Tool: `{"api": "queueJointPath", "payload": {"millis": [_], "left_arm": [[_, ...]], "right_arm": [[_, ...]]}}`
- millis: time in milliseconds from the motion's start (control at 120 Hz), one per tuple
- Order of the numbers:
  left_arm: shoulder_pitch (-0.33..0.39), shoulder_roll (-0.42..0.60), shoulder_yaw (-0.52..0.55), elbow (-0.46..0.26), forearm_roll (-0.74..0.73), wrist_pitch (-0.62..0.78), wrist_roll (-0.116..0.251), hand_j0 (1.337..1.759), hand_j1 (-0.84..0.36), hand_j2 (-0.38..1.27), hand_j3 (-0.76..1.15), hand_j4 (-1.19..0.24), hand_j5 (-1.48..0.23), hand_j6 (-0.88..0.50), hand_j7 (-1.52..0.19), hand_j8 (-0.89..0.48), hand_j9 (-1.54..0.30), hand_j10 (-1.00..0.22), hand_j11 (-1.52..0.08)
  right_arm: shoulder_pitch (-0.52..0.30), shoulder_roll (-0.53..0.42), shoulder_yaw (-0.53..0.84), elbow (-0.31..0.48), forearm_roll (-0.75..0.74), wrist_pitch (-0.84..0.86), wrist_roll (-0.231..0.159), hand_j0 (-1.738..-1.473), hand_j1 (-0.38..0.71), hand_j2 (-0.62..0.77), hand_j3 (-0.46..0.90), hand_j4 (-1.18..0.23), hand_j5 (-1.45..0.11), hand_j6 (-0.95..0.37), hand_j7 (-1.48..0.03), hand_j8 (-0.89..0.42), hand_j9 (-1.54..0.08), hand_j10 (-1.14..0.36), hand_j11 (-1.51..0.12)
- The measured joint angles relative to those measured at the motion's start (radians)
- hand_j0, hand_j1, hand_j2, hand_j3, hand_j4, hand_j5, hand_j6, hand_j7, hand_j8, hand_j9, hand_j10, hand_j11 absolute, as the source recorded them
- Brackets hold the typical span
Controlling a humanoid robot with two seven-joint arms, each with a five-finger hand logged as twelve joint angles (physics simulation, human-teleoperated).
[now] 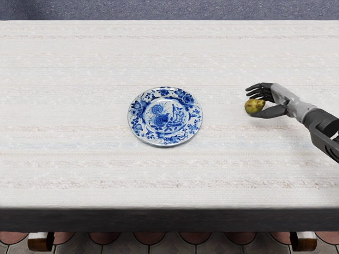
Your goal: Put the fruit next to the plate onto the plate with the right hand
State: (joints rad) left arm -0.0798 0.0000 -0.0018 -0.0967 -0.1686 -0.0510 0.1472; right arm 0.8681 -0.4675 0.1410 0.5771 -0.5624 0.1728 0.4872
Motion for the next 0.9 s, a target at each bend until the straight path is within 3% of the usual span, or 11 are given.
{"api": "queueJointPath", "payload": {"millis": [142,300,525,542,600,650,900], "left_arm": [[0.000,0.000,0.000,0.000,0.000,0.000,0.000,1.658,0.32,0.00,0.00,-0.02,-0.03,-0.02,-0.03,-0.02,-0.03,-0.02,-0.03],[0.000,0.000,0.000,0.000,0.000,0.000,0.000,1.658,0.32,0.00,0.00,-0.02,-0.03,-0.02,-0.03,-0.02,-0.03,-0.02,-0.03],[0.000,0.000,0.000,0.000,0.000,0.000,0.000,1.658,0.32,0.00,0.00,-0.02,-0.03,-0.02,-0.03,-0.02,-0.03,-0.02,-0.03],[0.000,0.000,0.000,0.000,0.000,0.000,0.000,1.658,0.32,0.00,0.00,-0.02,-0.03,-0.02,-0.03,-0.02,-0.03,-0.02,-0.03],[0.000,0.000,0.000,0.000,0.000,0.000,0.000,1.658,0.32,0.00,0.00,-0.02,-0.03,-0.02,-0.03,-0.02,-0.03,-0.02,-0.03],[0.000,0.000,0.000,0.000,0.000,0.000,0.000,1.658,0.32,0.00,0.00,-0.02,-0.03,-0.02,-0.03,-0.02,-0.03,-0.02,-0.03],[0.000,0.000,0.000,0.000,0.000,0.000,0.000,1.658,0.32,0.00,0.00,-0.02,-0.03,-0.02,-0.03,-0.02,-0.03,-0.02,-0.03]], "right_arm": [[0.000,0.001,-0.009,-0.001,0.002,-0.002,0.002,-1.658,0.21,-0.08,0.00,-0.50,-0.60,-0.49,-0.62,-0.44,-0.61,-0.42,-0.62],[0.000,0.001,-0.017,-0.001,0.002,-0.001,0.004,-1.657,0.26,-0.06,0.00,-0.56,-0.66,-0.54,-0.69,-0.37,-0.68,-0.39,-0.70],[0.000,0.001,-0.026,-0.002,0.003,-0.002,0.004,-1.655,0.30,0.08,0.00,-0.64,-0.74,-0.58,-0.79,-0.36,-0.77,-0.36,-0.80],[-0.001,0.001,-0.025,-0.001,0.003,-0.002,0.004,-1.654,0.30,0.09,0.00,-0.65,-0.75,-0.56,-0.79,-0.34,-0.77,-0.43,-0.81],[-0.001,0.001,-0.030,-0.001,0.004,-0.002,0.004,-1.654,0.31,0.12,0.00,-0.68,-0.77,-0.59,-0.82,-0.36,-0.79,-0.36,-0.84],[-0.001,0.001,-0.031,-0.002,0.004,-0.002,0.004,-1.653,0.29,0.15,0.00,-0.70,-0.79,-0.62,-0.84,-0.37,-0.81,-0.41,-0.86],[0.003,0.001,-0.037,-0.002,0.003,-0.001,0.002,-1.653,0.28,0.14,0.00,-0.75,-0.88,-0.57,-0.93,-0.33,-0.89,-0.41,-0.91]]}}
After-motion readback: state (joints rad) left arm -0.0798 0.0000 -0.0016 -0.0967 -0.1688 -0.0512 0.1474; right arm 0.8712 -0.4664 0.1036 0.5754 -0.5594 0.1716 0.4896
